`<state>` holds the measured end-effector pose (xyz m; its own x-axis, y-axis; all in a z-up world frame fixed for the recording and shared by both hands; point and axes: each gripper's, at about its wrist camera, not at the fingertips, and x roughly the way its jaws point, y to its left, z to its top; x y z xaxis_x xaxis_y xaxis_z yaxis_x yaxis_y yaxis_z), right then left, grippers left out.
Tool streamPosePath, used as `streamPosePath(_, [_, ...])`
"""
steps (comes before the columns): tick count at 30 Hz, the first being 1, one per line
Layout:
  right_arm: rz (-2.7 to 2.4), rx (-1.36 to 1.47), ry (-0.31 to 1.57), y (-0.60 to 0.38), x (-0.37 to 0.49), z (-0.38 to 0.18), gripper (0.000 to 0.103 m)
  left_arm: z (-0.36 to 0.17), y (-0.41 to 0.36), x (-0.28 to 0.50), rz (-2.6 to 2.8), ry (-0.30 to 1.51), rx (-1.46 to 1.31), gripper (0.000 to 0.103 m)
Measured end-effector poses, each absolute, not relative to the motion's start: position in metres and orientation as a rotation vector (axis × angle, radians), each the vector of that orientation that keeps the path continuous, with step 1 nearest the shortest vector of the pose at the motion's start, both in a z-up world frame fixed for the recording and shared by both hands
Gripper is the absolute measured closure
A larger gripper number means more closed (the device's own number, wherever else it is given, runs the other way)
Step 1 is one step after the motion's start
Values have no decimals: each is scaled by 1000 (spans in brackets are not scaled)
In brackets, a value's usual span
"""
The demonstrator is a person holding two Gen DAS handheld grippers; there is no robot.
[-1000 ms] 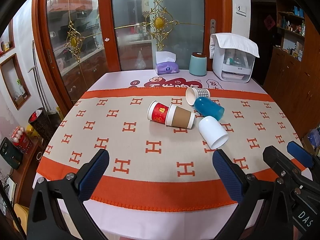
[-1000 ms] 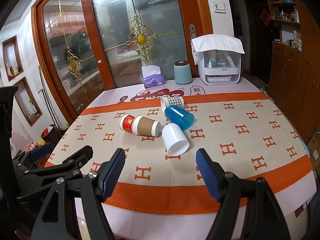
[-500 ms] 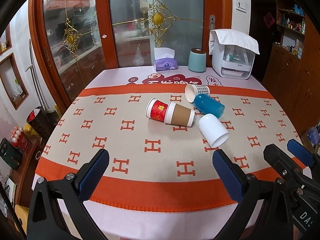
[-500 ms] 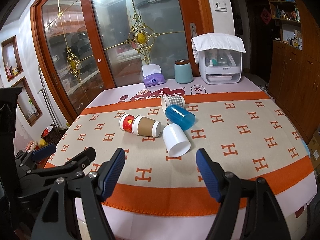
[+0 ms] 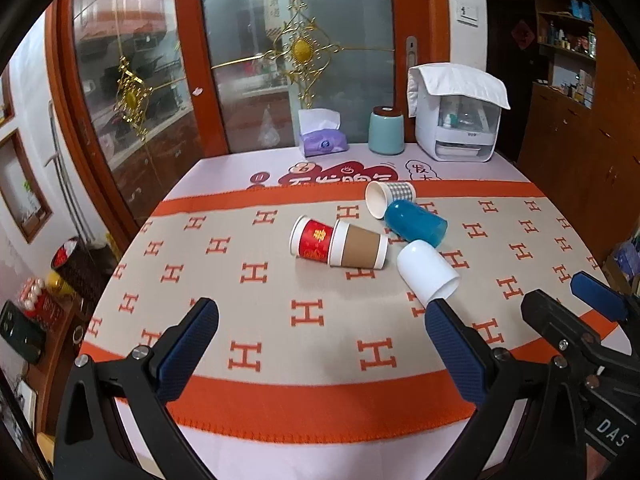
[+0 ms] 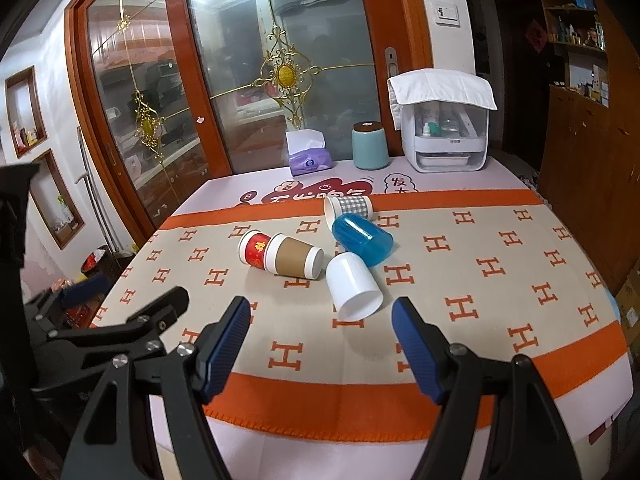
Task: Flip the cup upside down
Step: 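Move the left tool toward the red cup lying on its side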
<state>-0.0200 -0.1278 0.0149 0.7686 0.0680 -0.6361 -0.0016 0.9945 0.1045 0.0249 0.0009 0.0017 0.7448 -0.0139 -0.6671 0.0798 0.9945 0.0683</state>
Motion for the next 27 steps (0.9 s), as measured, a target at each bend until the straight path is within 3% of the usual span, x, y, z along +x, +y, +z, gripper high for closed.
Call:
streamPosePath(16, [34, 130, 777, -137, 77, 17, 30, 13, 6, 147, -125, 673, 490, 1])
streamPosePath(27, [57, 218, 927, -148, 145, -34, 30, -65, -6, 218, -446, 693, 950, 1])
